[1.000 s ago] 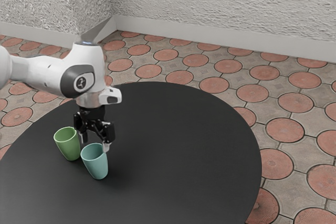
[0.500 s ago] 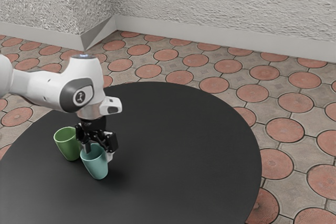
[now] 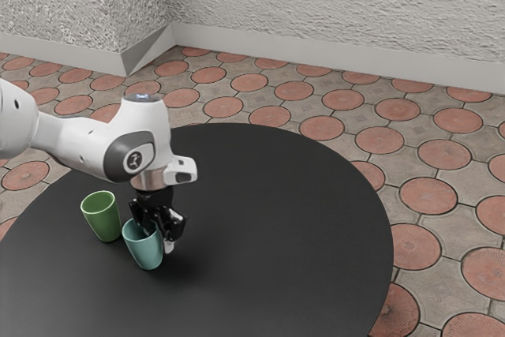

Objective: Place the right cup onto the left cup

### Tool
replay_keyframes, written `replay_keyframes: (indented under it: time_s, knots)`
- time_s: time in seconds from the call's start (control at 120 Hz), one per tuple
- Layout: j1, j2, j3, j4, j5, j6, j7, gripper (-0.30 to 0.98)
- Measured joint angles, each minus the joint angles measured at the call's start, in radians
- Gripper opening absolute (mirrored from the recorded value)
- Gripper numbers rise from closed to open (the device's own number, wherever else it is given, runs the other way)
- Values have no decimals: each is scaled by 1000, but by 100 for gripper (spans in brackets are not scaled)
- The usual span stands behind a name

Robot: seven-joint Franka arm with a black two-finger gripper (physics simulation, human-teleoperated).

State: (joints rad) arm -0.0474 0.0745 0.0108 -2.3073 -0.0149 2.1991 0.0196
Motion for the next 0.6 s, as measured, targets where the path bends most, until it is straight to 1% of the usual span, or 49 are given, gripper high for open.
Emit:
replay_keyframes:
  time_s: [0.1,0.225,0.392,0.6]
  knots:
    - [12,2,2,0,3,5,1,8]
    - [26,3,4,0,5,7,1,-1]
    - [25,-8,5,1,6,5,-1,-6]
    - [23,-80,4,0,8,-13,-7,-8]
